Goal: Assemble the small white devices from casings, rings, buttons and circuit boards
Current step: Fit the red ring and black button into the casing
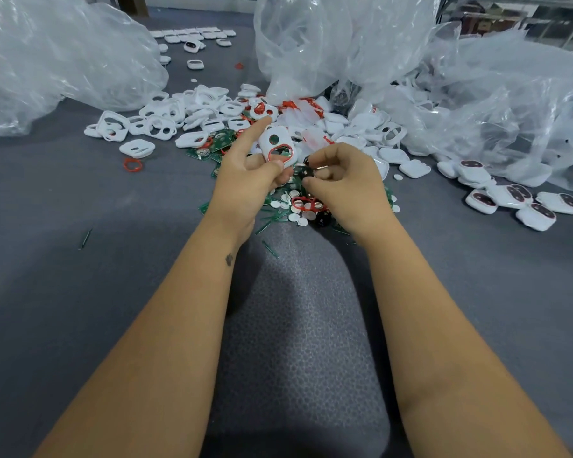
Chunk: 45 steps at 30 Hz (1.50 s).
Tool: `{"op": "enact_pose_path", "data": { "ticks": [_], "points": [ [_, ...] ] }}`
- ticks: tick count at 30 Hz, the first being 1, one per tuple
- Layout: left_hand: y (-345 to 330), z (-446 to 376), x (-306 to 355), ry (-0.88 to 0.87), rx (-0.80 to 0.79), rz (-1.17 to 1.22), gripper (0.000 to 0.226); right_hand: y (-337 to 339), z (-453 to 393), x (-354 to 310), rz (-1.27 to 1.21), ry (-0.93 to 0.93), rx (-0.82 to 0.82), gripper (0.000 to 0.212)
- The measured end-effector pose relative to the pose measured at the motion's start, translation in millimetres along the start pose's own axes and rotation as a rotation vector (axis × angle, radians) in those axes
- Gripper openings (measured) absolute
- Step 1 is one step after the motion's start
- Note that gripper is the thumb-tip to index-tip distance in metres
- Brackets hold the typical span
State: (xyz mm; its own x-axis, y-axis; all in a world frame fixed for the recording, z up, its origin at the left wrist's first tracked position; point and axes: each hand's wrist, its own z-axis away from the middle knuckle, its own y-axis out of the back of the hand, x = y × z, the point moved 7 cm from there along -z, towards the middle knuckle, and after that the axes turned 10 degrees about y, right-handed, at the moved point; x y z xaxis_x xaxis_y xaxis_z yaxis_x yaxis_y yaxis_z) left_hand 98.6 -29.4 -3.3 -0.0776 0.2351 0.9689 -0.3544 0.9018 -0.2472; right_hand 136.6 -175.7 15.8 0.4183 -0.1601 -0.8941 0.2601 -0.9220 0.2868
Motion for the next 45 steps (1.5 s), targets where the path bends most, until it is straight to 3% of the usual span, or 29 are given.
{"op": "enact_pose_path", "data": {
  "ticks": [5, 9, 21, 27, 33, 40, 45],
  "points": [
    [-14.0, 4.3, 0.4, 0.044, -0.153, 0.040, 0.062, 11.9, -2.4, 6.1, 0.025, -0.006, 0.102, 0.024],
    [-18.9, 6.8, -1.2, 0.038, -0.202, -0.057, 0.063, 13.8, -1.8, 5.6, -0.119, -0.015, 0.133, 0.025],
    [-16.9, 11.3, 5.8, -0.083, -0.096, -0.234, 0.064, -0.8, 0.8, 3.6, -0.275, -0.007, 0.087, 0.018],
    [-13.6, 11.3, 7.0, -0.083, -0.013, -0.212, 0.062, -0.3, 0.8, 2.1, -0.301, 0.039, 0.065, 0.017],
    [-11.0, 8.8, 4.8, -0.010, -0.032, -0.145, 0.052, 0.3, 0.2, 0.4, -0.325, 0.037, 0.060, 0.015],
    [-14.4, 11.2, 2.3, 0.051, -0.116, -0.051, 0.023, 0.5, 1.2, 4.0, -0.478, -0.024, 0.060, 0.014],
    [-16.2, 12.1, 1.7, 0.114, -0.153, 0.072, 0.021, -1.5, 1.8, 2.1, -0.552, -0.034, 0.020, 0.012]
  ]
}}
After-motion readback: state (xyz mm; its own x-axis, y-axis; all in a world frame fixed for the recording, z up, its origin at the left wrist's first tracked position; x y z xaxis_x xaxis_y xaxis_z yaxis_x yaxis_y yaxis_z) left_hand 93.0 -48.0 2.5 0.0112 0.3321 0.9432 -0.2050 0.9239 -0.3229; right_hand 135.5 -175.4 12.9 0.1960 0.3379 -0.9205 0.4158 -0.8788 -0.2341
